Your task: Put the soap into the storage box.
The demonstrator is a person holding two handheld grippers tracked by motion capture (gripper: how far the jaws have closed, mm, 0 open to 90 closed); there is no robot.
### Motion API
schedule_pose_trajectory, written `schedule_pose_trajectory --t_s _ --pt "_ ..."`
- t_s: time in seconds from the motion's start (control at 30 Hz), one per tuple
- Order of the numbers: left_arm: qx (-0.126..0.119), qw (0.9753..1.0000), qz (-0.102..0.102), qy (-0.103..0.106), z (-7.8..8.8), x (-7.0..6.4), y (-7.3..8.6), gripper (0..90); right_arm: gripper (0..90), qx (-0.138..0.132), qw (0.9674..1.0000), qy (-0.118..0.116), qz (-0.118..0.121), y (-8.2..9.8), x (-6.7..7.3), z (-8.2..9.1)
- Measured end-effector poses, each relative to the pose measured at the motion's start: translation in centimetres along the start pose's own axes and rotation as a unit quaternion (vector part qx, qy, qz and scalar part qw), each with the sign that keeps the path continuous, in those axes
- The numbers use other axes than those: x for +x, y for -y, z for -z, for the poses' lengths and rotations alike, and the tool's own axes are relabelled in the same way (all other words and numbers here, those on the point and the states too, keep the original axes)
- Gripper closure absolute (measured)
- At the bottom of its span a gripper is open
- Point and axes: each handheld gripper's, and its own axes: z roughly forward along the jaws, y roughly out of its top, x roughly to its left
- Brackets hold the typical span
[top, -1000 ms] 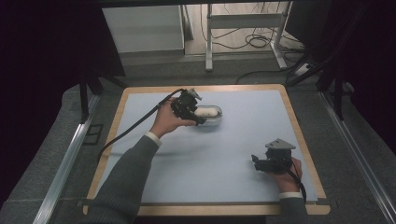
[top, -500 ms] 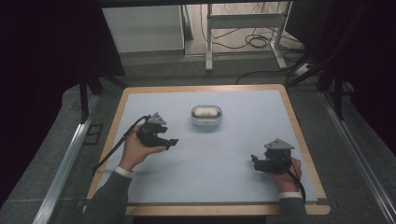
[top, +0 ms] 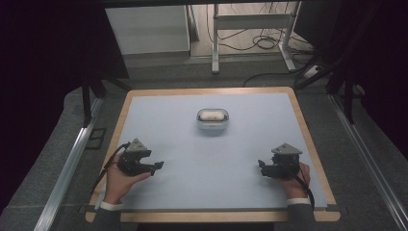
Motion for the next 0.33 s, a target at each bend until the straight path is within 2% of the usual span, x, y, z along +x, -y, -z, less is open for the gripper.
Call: schedule_pose_trajectory --t_s 0.2,0.33 --pt "-0.004 0.9999 0.005 -0.013 0.24 0.26 0.61 29.6 9.7 -0.003 1.0 0.003 0.003 -0.09 0.21 0.01" --pt "-0.011 0.9996 0.015 -0.021 0.33 0.58 0.84 28.8 9.7 -0.012 0.9999 0.002 -0.005 -0.3 0.26 0.01"
